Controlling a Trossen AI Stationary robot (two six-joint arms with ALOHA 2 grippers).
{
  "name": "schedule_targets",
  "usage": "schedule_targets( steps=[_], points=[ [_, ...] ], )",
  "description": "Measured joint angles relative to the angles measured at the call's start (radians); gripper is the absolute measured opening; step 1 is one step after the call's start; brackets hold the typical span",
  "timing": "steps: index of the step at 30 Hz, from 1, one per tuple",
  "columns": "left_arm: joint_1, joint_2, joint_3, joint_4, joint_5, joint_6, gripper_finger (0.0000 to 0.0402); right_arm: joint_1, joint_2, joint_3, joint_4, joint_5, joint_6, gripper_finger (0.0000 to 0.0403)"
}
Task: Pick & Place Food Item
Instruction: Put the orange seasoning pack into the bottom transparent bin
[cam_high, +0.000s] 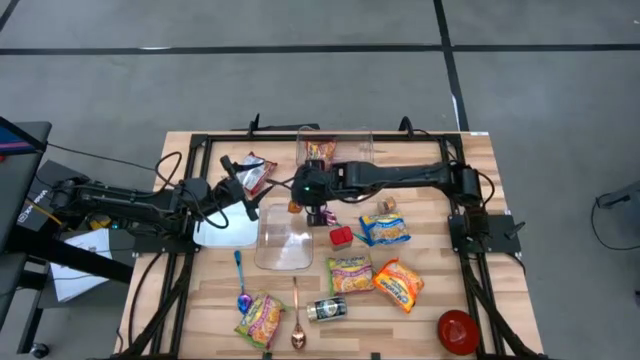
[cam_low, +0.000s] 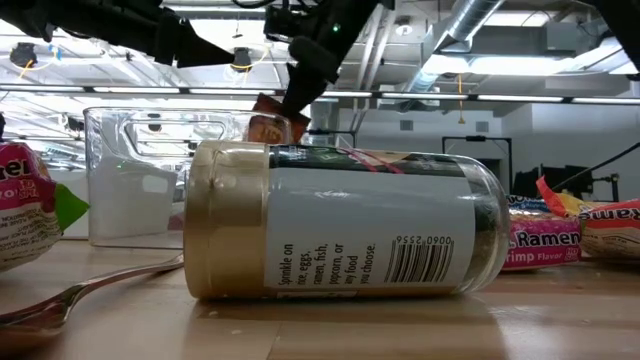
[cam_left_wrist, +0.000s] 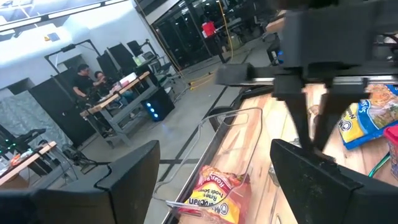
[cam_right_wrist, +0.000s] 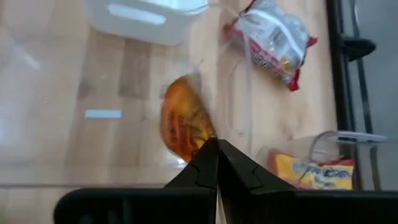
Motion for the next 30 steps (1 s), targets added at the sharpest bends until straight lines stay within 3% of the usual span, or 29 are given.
schedule_targets(
  steps=[30],
  points=[
    [0.0,0.0,0.0,0.0,0.0,0.0,0.0298,-0.032,0.059,-0.001,0.033,-0.006,-0.081,0.0]
  ],
)
